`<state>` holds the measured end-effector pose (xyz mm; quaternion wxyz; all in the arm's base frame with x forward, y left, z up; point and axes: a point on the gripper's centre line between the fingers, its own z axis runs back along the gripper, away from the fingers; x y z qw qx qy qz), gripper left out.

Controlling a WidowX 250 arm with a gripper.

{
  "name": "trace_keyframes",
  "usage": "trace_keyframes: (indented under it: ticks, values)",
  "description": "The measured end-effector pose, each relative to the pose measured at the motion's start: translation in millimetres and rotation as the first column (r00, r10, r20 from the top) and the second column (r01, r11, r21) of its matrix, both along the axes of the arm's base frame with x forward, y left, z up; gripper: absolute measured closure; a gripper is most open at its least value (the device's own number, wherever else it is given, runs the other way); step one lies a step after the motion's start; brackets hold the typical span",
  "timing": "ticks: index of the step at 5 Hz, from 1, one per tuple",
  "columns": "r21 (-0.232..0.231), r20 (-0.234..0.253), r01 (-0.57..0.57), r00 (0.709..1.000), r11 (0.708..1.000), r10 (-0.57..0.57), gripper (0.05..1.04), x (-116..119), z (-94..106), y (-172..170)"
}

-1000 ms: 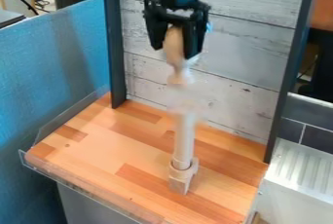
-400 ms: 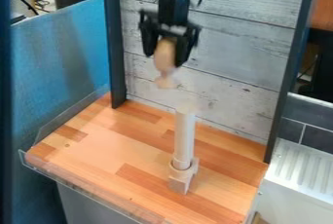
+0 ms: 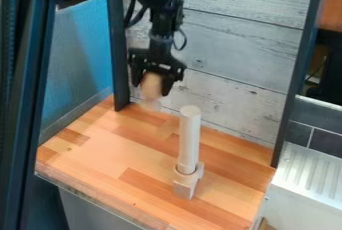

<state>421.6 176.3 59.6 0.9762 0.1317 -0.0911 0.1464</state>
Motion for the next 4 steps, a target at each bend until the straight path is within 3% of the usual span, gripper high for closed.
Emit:
trace_keyframes:
  ticks: [1,2,3,4]
  values:
    - [-0.032,0.003,-0.026,1.000,0.999,0.026,0.194,4,-24.2,1]
    - [-0.093,0.008,-0.055,0.998,0.994,0.056,0.194,5,-41.7,11]
    - [-0.198,-0.015,-0.066,0.998,0.978,0.064,0.194,7,-55.3,14]
    - [-0.192,0.020,-0.059,0.998,0.980,0.064,0.160,10,-60.8,17]
